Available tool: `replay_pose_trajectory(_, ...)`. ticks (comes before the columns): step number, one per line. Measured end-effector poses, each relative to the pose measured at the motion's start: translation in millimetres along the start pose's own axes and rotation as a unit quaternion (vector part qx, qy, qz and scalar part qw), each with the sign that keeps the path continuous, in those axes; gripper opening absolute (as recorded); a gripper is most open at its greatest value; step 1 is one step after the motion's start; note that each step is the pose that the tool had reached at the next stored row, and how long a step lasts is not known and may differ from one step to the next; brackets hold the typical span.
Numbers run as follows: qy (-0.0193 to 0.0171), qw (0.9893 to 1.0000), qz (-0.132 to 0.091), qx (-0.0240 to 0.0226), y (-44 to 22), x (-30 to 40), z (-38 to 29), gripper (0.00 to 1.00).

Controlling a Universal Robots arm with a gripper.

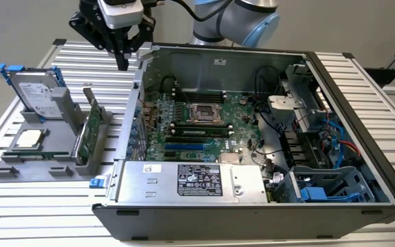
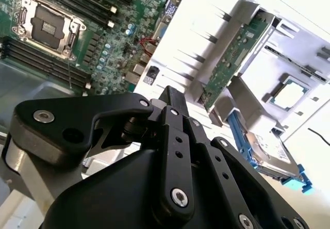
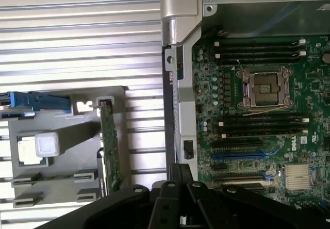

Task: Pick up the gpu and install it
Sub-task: 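Reach for the gpu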

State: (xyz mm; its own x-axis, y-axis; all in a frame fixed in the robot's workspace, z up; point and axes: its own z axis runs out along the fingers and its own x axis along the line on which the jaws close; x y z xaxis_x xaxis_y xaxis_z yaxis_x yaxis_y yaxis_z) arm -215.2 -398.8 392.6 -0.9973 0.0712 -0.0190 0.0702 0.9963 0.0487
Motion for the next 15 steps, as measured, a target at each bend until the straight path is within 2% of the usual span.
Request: replay_pose_trajectory(15,0.0,1.0,0.0,0.0,-1.1,14.8,-0.3,0.0)
